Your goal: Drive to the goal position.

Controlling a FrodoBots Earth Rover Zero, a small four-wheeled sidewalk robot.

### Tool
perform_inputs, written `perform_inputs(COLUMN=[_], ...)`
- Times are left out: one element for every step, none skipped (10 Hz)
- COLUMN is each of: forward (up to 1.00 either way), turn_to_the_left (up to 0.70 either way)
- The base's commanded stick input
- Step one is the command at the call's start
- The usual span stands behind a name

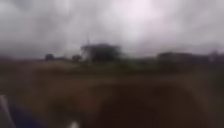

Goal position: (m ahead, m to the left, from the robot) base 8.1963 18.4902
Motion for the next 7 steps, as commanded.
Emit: perform_inputs(forward=[0.7,0.7,0.7,0.7,0.7,0.7,0.7], turn_to_the_left=[0.06,0.0,0.0,0.0,0.0,0.0,0.0])
